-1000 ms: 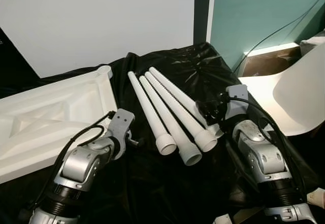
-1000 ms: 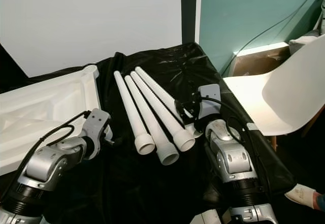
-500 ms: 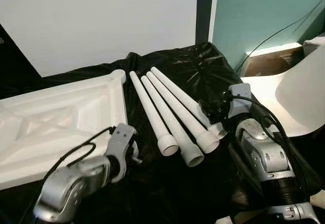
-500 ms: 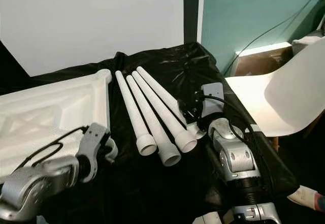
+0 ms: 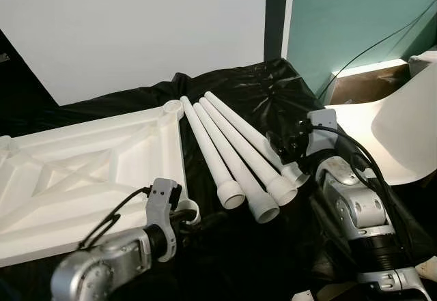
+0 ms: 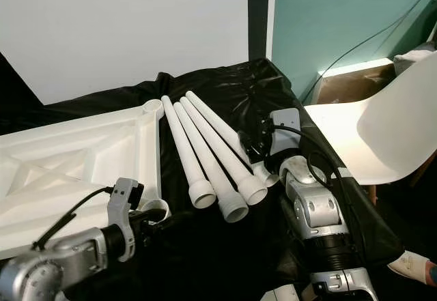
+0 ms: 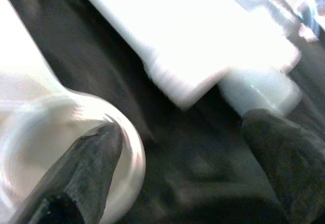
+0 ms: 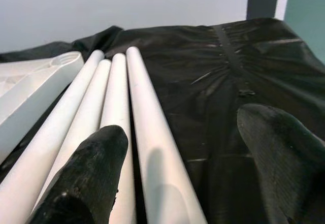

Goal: Building children table

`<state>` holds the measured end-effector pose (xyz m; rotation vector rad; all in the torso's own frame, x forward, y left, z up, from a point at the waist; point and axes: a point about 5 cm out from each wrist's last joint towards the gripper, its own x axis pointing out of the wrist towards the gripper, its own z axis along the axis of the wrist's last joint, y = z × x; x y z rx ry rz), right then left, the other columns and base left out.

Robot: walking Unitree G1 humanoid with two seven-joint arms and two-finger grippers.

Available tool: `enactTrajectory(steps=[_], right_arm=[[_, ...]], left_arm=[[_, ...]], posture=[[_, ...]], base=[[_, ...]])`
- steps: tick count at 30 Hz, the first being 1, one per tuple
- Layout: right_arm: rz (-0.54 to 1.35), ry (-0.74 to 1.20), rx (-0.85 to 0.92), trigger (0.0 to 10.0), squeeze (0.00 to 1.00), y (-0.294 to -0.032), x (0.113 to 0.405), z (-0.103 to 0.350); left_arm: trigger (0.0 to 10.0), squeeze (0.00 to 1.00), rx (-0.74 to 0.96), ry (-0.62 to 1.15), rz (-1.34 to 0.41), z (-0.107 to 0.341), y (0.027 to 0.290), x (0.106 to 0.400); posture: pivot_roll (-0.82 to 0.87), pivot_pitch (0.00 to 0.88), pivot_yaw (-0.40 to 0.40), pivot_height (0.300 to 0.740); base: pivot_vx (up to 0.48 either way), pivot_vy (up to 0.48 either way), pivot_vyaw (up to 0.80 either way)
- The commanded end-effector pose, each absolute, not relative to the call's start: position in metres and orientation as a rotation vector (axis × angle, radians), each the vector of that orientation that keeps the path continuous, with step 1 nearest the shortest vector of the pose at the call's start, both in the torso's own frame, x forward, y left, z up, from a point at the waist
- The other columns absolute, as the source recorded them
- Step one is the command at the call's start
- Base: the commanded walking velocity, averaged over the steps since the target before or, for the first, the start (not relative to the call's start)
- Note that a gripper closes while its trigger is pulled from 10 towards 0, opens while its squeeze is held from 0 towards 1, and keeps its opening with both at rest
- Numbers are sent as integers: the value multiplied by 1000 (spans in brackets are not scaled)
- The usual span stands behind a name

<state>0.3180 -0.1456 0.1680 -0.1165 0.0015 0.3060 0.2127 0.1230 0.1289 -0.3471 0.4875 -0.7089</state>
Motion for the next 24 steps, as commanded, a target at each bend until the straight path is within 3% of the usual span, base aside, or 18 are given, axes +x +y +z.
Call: enactTrajectory(steps=[1, 8, 13, 19, 20, 23, 24], right_arm=[[323, 14, -109, 10000, 0, -141, 319, 166], [366, 26, -108, 10000, 0, -138, 320, 166], [376, 69, -111, 10000, 0, -138, 321, 161], [344, 290, -24, 10000, 0, -142, 328, 137], [357, 346, 34, 10000, 600, -142, 329, 133], [389, 380, 68, 10000, 635, -140, 328, 131], [411, 425, 91, 10000, 788, -138, 327, 128]], left_arm=[[10000, 0, -299, 400, -645, 133, 130, 223], [10000, 0, -303, 66, -455, 177, 140, 249], [10000, 0, -334, 11, -420, 185, 141, 251], [10000, 0, -317, -36, -362, 184, 136, 259], [10000, 0, -312, -52, -353, 183, 133, 261], [10000, 0, -302, -60, -348, 183, 132, 262], [10000, 0, -301, -59, -345, 182, 131, 263]], posture=[[93, 0, 66, 740], [85, 0, 67, 740], [86, 0, 63, 740], [91, 0, 55, 740], [91, 0, 55, 740], [91, 0, 55, 740], [94, 0, 51, 740]], base=[[0, 0, 0], [0, 0, 0], [0, 0, 0], [0, 0, 0], [0, 0, 0], [0, 0, 0], [0, 0, 0]])
